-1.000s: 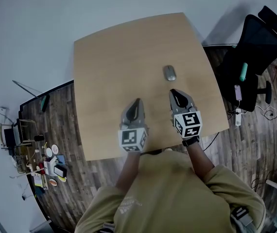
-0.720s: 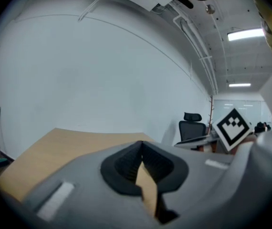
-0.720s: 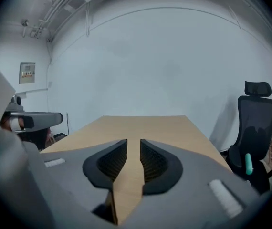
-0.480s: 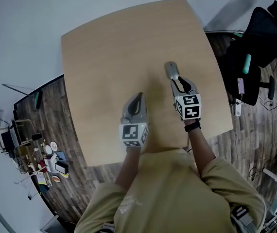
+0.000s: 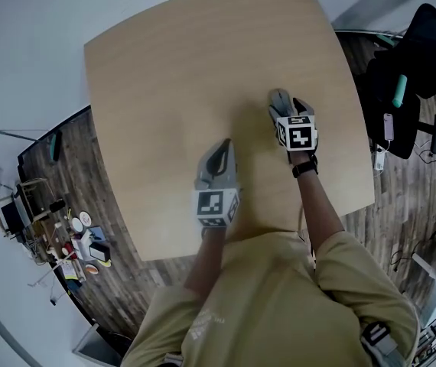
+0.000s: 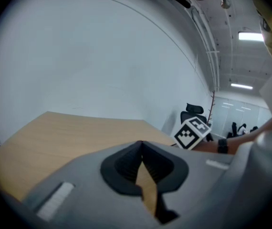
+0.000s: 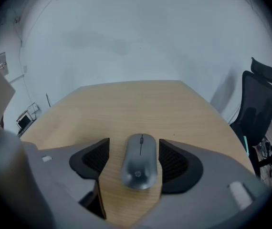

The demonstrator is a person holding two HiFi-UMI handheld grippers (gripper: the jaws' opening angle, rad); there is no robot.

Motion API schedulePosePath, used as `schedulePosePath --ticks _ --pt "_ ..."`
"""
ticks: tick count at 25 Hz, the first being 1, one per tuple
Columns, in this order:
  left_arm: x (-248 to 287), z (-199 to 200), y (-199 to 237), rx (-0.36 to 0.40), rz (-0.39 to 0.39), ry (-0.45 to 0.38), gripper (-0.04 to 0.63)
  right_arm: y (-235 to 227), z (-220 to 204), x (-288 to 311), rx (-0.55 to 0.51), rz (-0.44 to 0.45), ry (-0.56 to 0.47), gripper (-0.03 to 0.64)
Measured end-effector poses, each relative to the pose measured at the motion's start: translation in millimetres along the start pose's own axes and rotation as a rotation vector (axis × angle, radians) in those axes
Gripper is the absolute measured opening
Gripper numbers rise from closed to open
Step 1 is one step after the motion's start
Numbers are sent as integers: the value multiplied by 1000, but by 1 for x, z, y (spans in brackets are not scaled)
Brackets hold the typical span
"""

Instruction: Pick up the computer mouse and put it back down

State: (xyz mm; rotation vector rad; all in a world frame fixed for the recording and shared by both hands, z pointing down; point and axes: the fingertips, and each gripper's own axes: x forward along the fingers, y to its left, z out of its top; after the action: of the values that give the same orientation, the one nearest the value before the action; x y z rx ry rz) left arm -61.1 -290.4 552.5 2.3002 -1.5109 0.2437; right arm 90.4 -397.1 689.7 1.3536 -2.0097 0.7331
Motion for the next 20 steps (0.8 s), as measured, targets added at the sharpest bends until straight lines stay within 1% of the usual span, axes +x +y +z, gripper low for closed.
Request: schedulePosePath --ticks 8,12,14,15,18,20 --pt "12 -13 15 -23 16 18 2 -17 -17 40 43 -7 79 336" --pt "11 -15 17 -28 29 23 2 -17 -25 49 34 -12 113 333" --pt "9 -14 15 -26 31 17 2 -17 -27 50 18 -20 115 323" --pt "7 -13 14 -26 34 14 2 -17 -27 50 15 -20 115 302" --pt "1 -10 10 -32 46 4 2 -16 -29 46 22 0 121 299" --pt "-6 -5 7 -34 55 -4 2 -12 -27 36 29 13 103 298"
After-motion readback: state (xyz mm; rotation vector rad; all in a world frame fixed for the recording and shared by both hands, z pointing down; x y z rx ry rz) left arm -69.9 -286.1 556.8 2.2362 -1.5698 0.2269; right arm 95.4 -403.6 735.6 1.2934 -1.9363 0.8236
